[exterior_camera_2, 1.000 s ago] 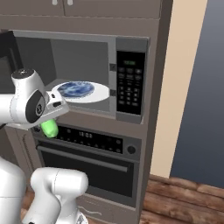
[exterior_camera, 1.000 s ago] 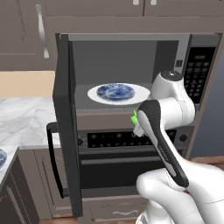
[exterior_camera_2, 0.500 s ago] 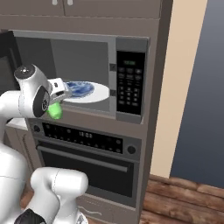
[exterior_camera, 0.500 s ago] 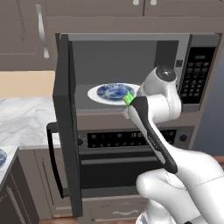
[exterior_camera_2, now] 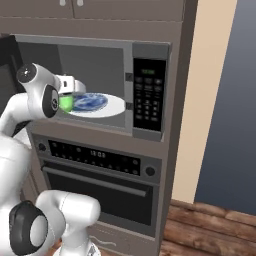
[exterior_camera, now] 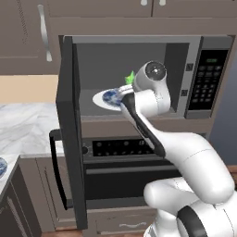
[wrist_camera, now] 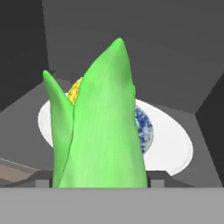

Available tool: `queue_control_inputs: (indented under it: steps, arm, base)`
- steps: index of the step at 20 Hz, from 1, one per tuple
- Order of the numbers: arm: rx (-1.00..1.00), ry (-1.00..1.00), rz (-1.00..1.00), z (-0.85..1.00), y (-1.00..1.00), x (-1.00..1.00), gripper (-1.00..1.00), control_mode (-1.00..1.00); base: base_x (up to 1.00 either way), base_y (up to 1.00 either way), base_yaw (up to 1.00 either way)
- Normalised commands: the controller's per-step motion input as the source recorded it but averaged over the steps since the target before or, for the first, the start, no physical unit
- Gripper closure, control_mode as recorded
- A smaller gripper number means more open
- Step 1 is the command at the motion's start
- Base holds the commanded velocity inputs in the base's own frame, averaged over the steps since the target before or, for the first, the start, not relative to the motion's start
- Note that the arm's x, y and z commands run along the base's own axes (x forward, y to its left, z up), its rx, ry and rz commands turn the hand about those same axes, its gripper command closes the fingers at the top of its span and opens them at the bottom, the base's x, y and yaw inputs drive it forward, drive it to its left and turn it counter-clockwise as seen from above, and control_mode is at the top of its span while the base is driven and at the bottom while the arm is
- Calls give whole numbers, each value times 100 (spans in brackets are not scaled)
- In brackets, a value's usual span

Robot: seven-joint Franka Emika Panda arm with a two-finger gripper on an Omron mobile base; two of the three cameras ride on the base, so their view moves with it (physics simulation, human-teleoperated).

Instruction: Pick the corn from the counter and place it in the microwave.

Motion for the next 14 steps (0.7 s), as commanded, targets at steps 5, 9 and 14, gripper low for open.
queue_control_inputs:
  steps: [5,9,14]
  arm:
    - [20,0,-26,1,-4,66,100,-100]
    - [18,0,-19,-4,-4,75,100,-100]
    - [15,0,-10,-15,-11,53,100,-100]
  base:
    - [0,0,0]
    - [0,0,0]
    - [0,0,0]
